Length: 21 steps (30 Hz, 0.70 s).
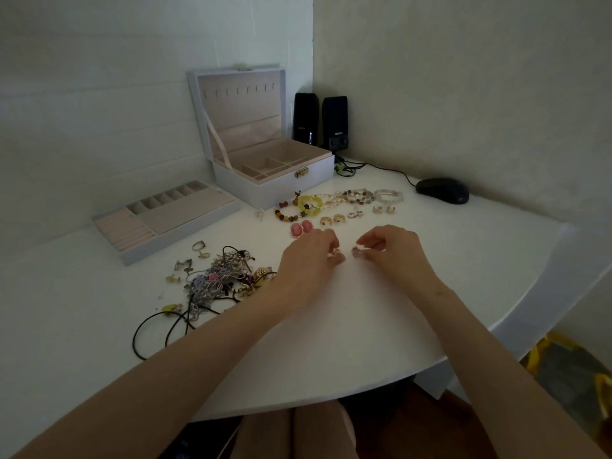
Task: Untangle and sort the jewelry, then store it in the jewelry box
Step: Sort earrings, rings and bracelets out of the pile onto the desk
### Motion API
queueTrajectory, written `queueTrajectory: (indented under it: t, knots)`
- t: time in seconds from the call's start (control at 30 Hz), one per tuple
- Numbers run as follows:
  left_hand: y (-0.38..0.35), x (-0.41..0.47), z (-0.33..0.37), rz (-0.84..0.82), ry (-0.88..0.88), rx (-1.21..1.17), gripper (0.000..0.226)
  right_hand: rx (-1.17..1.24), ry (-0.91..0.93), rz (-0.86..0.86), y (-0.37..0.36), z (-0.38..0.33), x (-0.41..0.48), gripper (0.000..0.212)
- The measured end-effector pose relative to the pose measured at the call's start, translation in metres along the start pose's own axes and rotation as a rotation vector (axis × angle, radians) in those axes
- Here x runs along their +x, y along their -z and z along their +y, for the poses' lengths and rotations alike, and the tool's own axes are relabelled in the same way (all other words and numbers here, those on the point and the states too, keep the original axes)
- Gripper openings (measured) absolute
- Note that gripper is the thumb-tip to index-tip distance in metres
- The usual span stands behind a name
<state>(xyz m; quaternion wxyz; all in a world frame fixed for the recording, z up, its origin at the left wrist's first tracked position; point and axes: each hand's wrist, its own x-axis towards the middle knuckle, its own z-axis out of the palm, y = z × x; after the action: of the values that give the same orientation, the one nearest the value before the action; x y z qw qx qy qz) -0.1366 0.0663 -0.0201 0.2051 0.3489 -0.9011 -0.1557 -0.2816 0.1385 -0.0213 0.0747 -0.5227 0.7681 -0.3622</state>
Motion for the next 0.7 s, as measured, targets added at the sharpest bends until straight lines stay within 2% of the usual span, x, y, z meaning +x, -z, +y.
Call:
queueTrajectory:
  t: [0.13,0.23,0.33,0.7]
  knots:
    - [-0.004,-0.028,-0.009,-0.017,-0.223,0.112,0.034,-0.151,0.192,-0.064,0.002,0.009,-0.019,0.029]
    - [-0.012,-0.034,-0.009,-0.045,-0.318,0.229,0.049,-0.236,0.23,-0.166,0.001,0.014,-0.026,0.038]
    - [-0.019,-0.028,-0.005,-0.102,-0.253,0.314,0.046,-0.279,0.223,-0.207,-0.001,0.015,-0.023,0.041]
    - [-0.027,0.011,0.019,-0.072,-0.091,0.564,0.048,-0.298,0.169,-0.245,-0.01,0.022,0.017,0.043]
